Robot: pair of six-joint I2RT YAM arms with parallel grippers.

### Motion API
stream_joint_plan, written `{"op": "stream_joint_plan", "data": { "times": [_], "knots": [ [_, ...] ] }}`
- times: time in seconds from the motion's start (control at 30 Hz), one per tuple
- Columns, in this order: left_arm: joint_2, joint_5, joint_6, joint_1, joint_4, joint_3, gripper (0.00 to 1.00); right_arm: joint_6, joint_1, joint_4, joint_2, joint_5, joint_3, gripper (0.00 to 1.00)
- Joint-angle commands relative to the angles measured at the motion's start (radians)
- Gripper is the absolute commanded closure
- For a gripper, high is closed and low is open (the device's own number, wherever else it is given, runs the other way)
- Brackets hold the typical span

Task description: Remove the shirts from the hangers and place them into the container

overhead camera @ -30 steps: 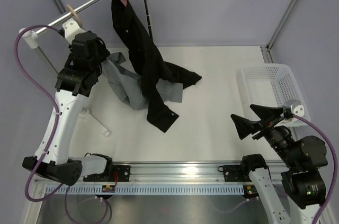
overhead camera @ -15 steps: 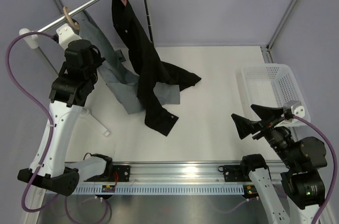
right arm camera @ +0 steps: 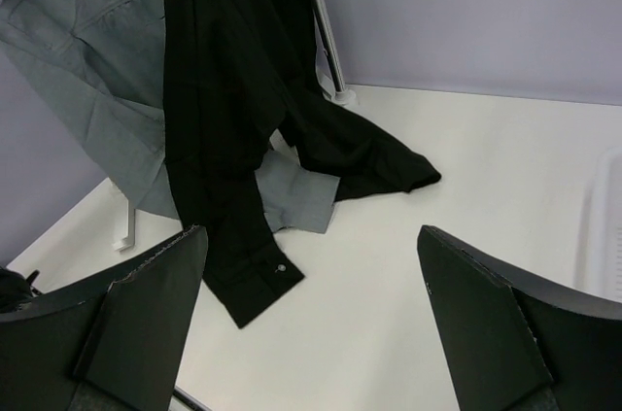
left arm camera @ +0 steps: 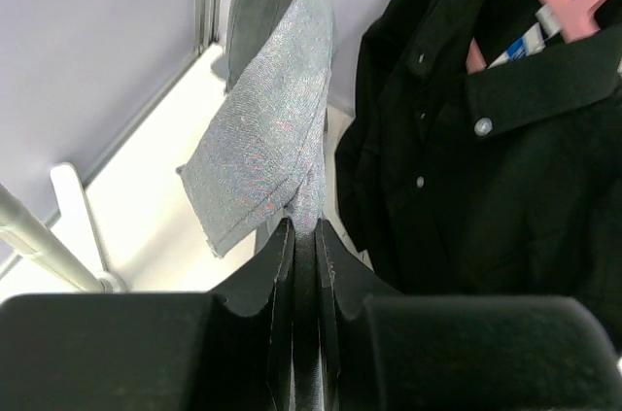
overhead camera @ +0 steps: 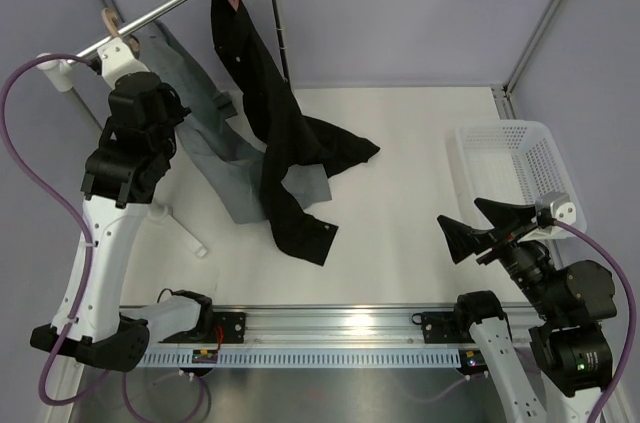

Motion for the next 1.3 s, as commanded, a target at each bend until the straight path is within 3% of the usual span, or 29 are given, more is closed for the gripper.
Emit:
{"op": "stream_joint_plan", "data": {
  "times": [0.0,1.27],
  "knots": [
    [-0.029,-0.007,0.051,0.0,0.067,0.099,1.0,0.004,0.013,0.029,-0.009,0.023,-0.003,0.0],
    [-0.158,0.314,0.256,-0.018,0.071,0.179,1.0,-0.002,0.013,0.04,0.002,0.025,-0.014,0.0]
  ]
}}
